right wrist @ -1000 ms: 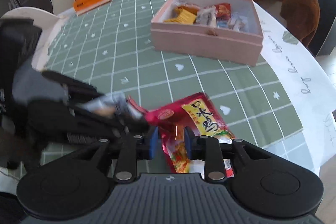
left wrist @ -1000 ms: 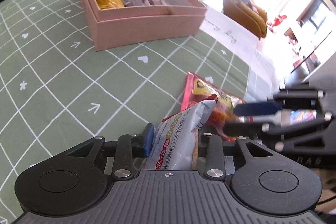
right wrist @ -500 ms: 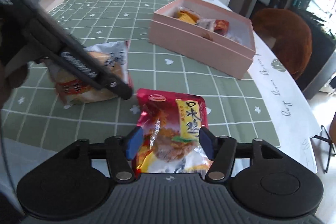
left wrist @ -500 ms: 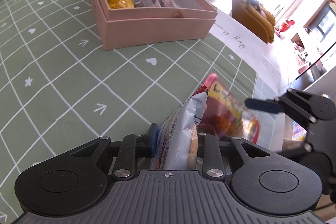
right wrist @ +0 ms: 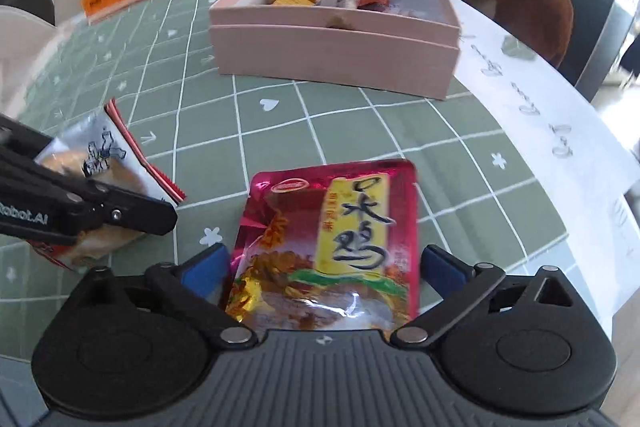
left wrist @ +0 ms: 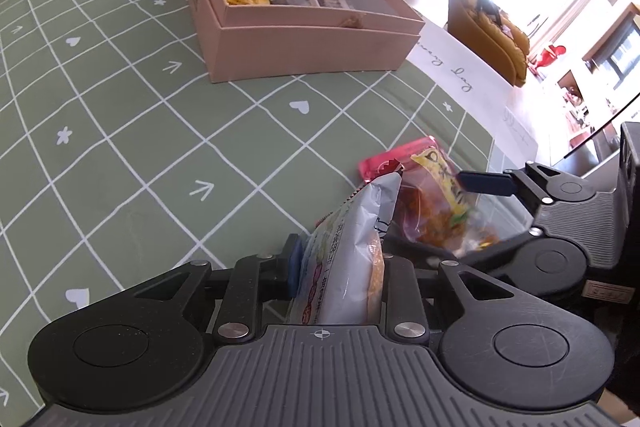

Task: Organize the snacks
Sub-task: 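Carry the white bag and red pouch together toward the pink box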

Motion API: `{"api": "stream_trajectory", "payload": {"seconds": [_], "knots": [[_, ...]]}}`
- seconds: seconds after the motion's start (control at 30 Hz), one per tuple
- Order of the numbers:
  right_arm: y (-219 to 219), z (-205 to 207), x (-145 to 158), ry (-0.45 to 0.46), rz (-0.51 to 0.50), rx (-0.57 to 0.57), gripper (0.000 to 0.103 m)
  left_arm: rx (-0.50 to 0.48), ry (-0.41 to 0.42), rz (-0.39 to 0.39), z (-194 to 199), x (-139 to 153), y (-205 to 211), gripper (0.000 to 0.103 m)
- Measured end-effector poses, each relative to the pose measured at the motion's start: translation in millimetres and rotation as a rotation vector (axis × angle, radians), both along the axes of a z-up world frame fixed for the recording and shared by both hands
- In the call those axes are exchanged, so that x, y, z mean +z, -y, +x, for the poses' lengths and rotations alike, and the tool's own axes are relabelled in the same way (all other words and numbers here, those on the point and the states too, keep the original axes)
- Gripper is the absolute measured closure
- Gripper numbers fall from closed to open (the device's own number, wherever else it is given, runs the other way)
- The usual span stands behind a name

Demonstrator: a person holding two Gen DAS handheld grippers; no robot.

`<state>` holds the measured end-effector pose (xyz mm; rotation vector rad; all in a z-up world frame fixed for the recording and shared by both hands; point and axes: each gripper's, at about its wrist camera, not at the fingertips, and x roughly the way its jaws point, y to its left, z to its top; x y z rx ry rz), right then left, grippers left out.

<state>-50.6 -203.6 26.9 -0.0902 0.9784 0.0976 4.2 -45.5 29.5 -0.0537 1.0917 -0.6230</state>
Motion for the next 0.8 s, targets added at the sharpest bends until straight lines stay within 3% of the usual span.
{"api": "stream_trajectory", "payload": {"seconds": [0.13,0.17,0.2,0.27,0.37,0.8], "knots": [[-6,7,-1,0.012,0.009,-0.040,0.004,0.017,-0.007,-0.006,-3,0,-7,0.076],[-7,8,2,0.010,0.005,-0.032,0.015,0.023,-0.007,-0.008,-4,1,-8,0.076],[-7,6,5,0.018,0.004,-0.017,0.019,0.030,-0.007,-0.010,-5,1,-9,0.077],[-10,0,16,0.036,-0.009,0.024,0.045,0.044,-0.004,-0.016,-5,2,-11,0.079],[-14,-6,29,0.045,-0.031,0.059,0.070,0.051,0.014,-0.041,-4,7,-12,0.081],[17,-14,62,0.090,0.029,-0.024,0.090,0.025,0.028,-0.053,-6,13,-5,0.082]]}}
